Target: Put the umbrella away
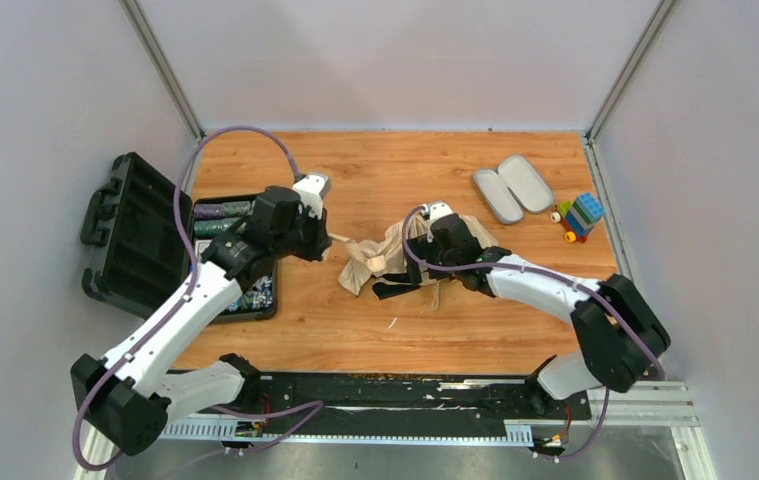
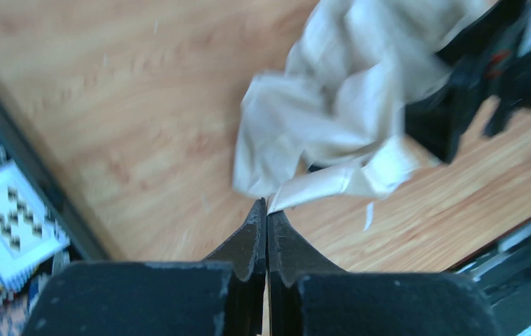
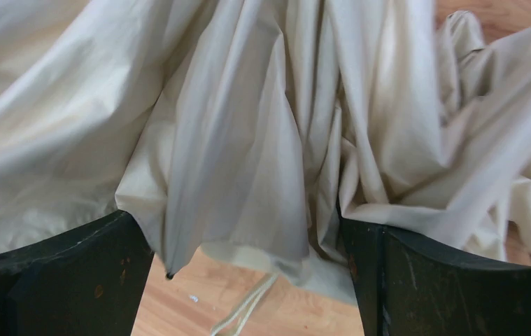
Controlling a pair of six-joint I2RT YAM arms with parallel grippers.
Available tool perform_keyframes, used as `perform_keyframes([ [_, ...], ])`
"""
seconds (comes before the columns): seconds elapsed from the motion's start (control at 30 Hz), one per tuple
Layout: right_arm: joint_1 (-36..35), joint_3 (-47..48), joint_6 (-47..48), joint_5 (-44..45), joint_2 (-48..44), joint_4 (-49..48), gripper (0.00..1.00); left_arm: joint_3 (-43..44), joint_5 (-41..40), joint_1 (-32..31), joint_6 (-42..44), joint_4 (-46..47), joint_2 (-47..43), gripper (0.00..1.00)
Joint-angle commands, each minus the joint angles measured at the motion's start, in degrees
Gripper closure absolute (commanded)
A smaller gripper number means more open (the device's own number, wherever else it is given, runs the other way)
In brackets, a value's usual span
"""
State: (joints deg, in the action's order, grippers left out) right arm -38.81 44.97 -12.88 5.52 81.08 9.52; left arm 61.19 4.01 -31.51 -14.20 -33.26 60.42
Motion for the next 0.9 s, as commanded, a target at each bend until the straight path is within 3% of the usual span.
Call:
perform_keyframes([
  [0.0, 0.2, 3.8, -0.7, 0.1, 8.5, -3.7, 0.00, -7.9, -9.0, 1.6, -2.4, -1.6, 1.5, 1.00],
  [0.1, 0.4, 5.8, 0.4, -2.5, 14.8, -4.3, 0.04, -13.3, -8.5, 7.3, -6.6, -0.1, 2.0, 1.00],
  [0.23, 3.5, 5.7, 5.5, -10.7, 17.8, -4.0, 0.33, -17.8, -1.4, 12.4, -11.6, 4.3, -2.6, 1.00],
  [0.37, 7.9, 6.0, 15.2, -22.0, 17.4, 3.5, 0.54, -17.2, 0.6, 12.9, -13.2, 1.4, -5.5, 1.00],
  [0.53, 14.1, 8.7, 26.2, -40.2, 15.9, 12.8, 0.71, -16.3, 6.0, 12.9, -16.5, -2.0, -7.7, 1.00],
  [0.63, 15.1, 9.4, 29.7, -47.5, 15.9, 12.9, 0.68, -20.4, 11.2, 12.8, -20.3, -0.3, -10.6, 1.00],
  [0.73, 15.2, 11.9, 31.6, -52.8, 19.6, 13.9, 0.69, -29.8, 15.6, 12.2, -26.0, 5.8, -14.2, 1.00],
  [0.87, 15.1, 14.3, 28.5, -52.8, 23.4, 14.6, 0.69, -43.0, 20.7, 8.1, -36.4, 19.1, -16.9, 1.00],
])
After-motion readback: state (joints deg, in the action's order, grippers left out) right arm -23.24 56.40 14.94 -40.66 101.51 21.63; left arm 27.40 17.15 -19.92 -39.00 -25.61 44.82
